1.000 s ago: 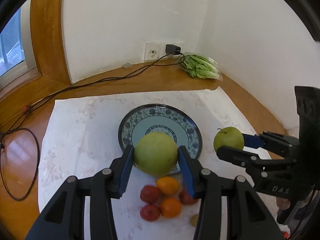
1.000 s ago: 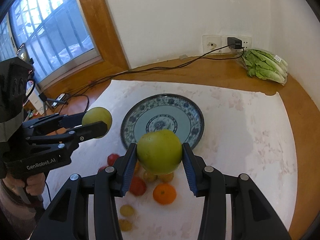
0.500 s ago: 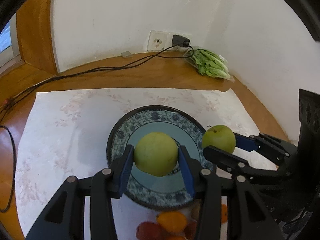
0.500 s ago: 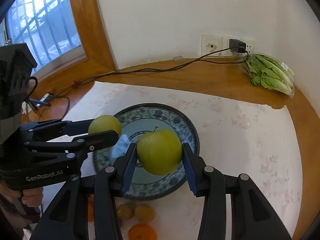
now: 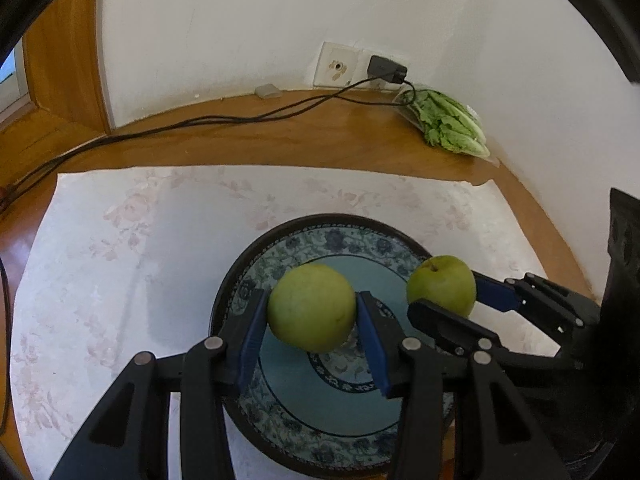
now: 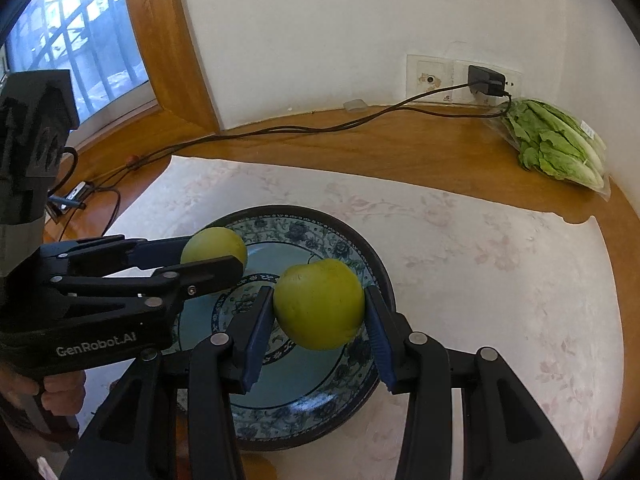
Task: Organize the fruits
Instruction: 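Carry the pomelo and pear over the blue plate with both tools, then lower both fruits onto the plate and open both tools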
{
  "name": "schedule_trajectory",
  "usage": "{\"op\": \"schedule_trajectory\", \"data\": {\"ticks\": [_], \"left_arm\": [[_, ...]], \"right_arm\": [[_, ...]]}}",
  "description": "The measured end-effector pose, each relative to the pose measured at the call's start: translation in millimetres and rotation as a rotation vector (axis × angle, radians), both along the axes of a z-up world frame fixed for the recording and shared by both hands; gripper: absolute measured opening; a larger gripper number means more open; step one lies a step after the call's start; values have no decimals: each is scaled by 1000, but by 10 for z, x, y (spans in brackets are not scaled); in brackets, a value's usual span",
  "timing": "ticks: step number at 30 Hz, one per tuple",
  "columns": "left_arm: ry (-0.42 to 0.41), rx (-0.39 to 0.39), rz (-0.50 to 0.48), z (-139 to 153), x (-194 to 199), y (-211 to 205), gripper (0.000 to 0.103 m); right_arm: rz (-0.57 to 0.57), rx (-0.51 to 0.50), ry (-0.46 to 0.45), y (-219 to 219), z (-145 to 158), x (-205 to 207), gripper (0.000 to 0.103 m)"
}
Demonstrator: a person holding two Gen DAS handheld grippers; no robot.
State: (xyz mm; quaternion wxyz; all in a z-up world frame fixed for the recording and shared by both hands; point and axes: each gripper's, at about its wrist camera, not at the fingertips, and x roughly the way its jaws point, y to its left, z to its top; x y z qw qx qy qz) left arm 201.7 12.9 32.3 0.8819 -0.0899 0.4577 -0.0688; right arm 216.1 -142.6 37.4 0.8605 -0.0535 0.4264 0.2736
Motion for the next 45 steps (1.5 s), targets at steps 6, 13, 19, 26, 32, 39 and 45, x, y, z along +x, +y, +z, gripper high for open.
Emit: {"op": "schedule_trajectory", "data": {"ticks": [6,13,19,26,32,39,45], "left_arm": [[-11,14,2,-16,18,-6,47],[-17,18,0,-22,30,-6,47],[-16,9,5,-26,36,2,47],[-18,-1,5,-12,18,20,49],[-33,37,0,82,-55,-1,66],[-37,46,4,175,-187,11,69],[-17,54,6,219,-377,36,69]], "right_arm": [[5,-16,-8,9,-48,42,45],[-4,-32,-3,6,-112,82,45],[-4,-31,-10,11,-116,97,46],[-21,-29,-13,-19,-73,107,46],[-28,9,-28,-109,65,69,53],[-48,26,-11,-230,174,-76,55],[-51,43,23,-273,207,-256,55]]}}
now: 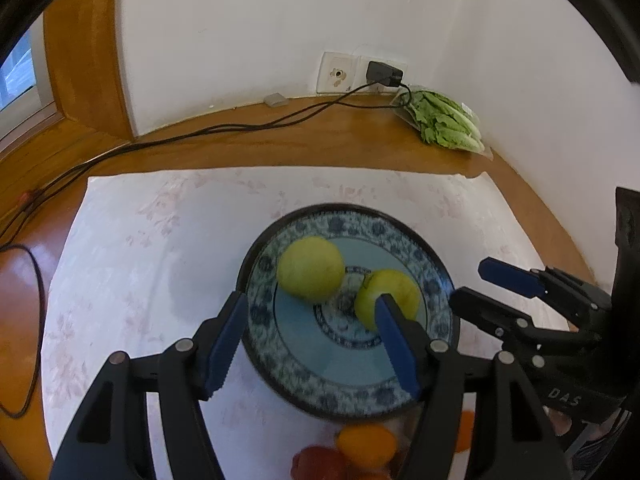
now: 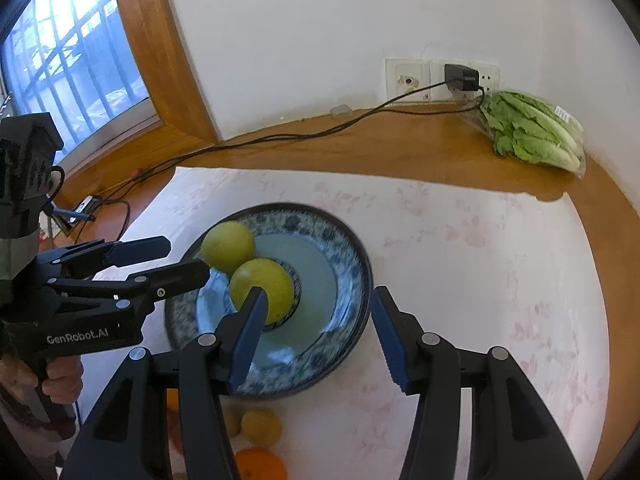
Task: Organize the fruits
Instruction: 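Lower both fruits onto the plate and open both tools, then withdraw both tools from the plate back toward the remaining fruits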
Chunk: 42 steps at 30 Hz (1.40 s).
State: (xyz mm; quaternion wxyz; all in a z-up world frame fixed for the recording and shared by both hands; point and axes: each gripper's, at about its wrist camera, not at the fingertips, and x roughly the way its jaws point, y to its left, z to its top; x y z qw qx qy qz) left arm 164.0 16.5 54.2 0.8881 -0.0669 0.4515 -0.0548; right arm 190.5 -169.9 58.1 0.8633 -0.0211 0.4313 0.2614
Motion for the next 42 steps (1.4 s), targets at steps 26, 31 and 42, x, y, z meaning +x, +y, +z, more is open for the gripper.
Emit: {"op": "schedule_trajectory", "data": {"ticks": [26,31,42], "left_arm": [[50,-7,45,-63,-746,81,70],[59,-11,59,-88,-828,83,70],[62,2,76,-167,-1113,158,70]], "right_arm": [[80,-65,35,-78,63,-771,55],[72,-64,51,-97,4,-821,55],[62,-43,89,-192,-130,-915,55]]}}
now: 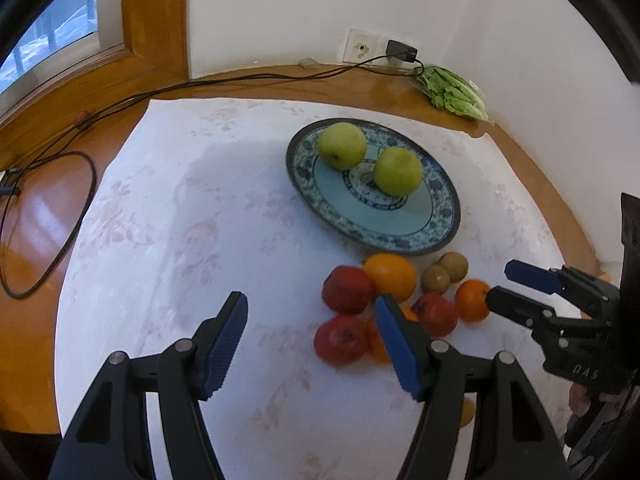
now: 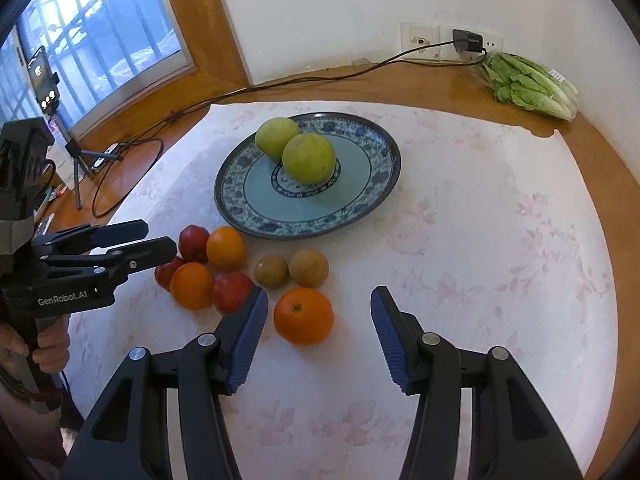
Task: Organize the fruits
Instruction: 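Withdraw both tools from the plate back toward the remaining fruits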
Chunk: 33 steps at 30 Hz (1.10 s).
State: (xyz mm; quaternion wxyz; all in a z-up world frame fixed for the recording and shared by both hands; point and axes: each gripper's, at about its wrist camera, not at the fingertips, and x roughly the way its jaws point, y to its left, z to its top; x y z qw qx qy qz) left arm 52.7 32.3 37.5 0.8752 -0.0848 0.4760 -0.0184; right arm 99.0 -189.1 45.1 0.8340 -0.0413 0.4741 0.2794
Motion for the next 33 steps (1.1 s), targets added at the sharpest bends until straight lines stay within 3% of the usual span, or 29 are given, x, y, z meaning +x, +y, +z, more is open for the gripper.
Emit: {"op": "schedule_trajectory", "data": {"ticks": [16,33], "left_arm": [[-37,-44,-11,-31,-259,155,72],[-4,-58,-14,-153,-283,172,72]], "right_arm": [[26,-60,12,123,-149,-123,55],[-7,-63,21,154,-228,-127,55]]}}
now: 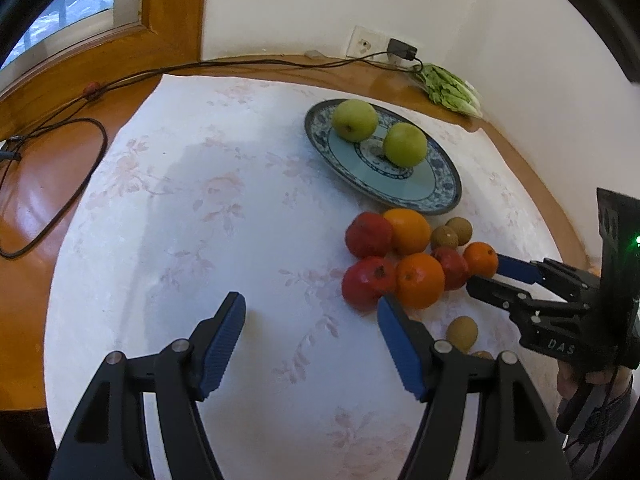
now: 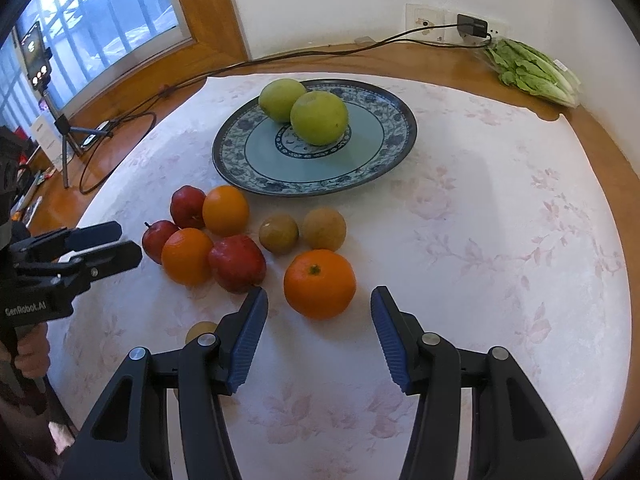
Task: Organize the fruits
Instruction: 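Withdraw both tools from the plate back toward the remaining fruits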
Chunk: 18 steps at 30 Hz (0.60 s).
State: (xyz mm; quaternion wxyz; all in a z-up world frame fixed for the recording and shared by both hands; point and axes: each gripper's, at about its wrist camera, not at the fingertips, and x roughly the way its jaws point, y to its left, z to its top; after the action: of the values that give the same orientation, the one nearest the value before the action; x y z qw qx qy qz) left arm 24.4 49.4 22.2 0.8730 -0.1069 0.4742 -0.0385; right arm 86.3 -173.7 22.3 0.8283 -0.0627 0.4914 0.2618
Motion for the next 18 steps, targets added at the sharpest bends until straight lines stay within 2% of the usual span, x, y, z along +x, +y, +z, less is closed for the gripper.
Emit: {"op": "schedule_trajectory", "data": {"ticks": [13,18], "left_arm": [[-18,38,-41,-49,77,-168,67],[-36,59,-62,-52,92,-233,56]], "right_arm": [[-11,14,-25,-33,-30,7,55],[-18,25,-46,-45,-40,-20,55]]}}
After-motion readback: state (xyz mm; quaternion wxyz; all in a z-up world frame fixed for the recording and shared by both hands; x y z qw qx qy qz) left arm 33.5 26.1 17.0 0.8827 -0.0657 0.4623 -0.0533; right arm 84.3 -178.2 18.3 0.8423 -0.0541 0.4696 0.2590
